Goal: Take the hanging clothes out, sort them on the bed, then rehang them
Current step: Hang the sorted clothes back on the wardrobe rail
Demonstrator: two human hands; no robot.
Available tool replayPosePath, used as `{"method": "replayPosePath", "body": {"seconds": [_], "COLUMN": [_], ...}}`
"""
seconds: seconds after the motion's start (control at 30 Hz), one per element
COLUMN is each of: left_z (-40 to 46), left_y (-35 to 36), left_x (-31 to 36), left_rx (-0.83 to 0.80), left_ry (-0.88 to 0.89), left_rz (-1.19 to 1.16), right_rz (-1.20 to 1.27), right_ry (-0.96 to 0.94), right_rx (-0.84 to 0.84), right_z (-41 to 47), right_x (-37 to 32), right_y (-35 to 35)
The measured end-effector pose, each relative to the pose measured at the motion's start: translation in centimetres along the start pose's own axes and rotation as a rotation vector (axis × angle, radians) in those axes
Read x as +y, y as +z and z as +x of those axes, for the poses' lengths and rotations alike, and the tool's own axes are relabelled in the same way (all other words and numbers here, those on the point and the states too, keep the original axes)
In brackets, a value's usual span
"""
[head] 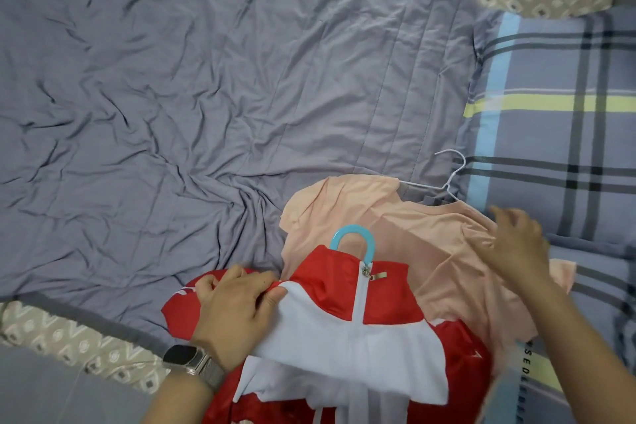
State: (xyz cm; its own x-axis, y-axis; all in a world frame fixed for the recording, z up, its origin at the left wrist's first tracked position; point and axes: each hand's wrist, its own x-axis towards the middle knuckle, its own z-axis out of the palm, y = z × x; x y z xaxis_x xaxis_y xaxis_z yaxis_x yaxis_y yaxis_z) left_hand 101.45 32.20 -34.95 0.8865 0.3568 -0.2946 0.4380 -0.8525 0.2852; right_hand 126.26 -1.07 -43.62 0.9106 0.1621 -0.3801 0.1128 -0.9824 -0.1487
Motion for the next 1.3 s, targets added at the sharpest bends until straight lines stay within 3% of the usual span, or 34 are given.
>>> {"method": "replayPosePath", "body": {"seconds": [0.13, 0.23, 0.37, 0.47, 0.57, 0.77, 0.97, 1.3], "left_z": [-1.0, -1.8, -3.2, -4.0, -4.7, -6.8, -11.5, -29.3], "left_y": [0.2, 0.2, 0.2, 0.1, -0.5, -3.8, -8.1, -14.6], "left_x": [-0.1, -0.3, -0.6, -0.9, -1.6, -3.3, -5.8, -15.0], "left_rx": [-0.01, -0.025, -0.019, -0.003, 0.046, 0.093, 0.214, 0.42], "left_ry": [-0.027, -0.072, -0.096, -0.075, -0.051, 0.071, 0.091, 0.076], "left_rz": [-0.041, -0.045, -0.04, -0.076, -0.18, -0.259, -0.304, -0.347], "right_rz": [-0.112, 0.017, 0.414, 0.629, 0.803, 0.875, 0.916, 0.853], "right_ry": [0.22, 0.168, -0.018, -0.192, -0.178, -0.201, -0.266, -0.369], "right_rx": [-0.364, -0.277, -0.153, -0.346, -0.616, -0.649, -0.866, -1.043], "right_z": [4.2, 4.2, 0.8, -5.8, -12.3, -19.2, -24.8, -43.0], "right_x": [3.7, 1.1, -3.9, -6.7, -8.9, -12.0, -16.1, -27.1], "right_y": [4.0, 3.2, -0.4, -1.5, -2.8, -6.8, -9.3, -10.3]}}
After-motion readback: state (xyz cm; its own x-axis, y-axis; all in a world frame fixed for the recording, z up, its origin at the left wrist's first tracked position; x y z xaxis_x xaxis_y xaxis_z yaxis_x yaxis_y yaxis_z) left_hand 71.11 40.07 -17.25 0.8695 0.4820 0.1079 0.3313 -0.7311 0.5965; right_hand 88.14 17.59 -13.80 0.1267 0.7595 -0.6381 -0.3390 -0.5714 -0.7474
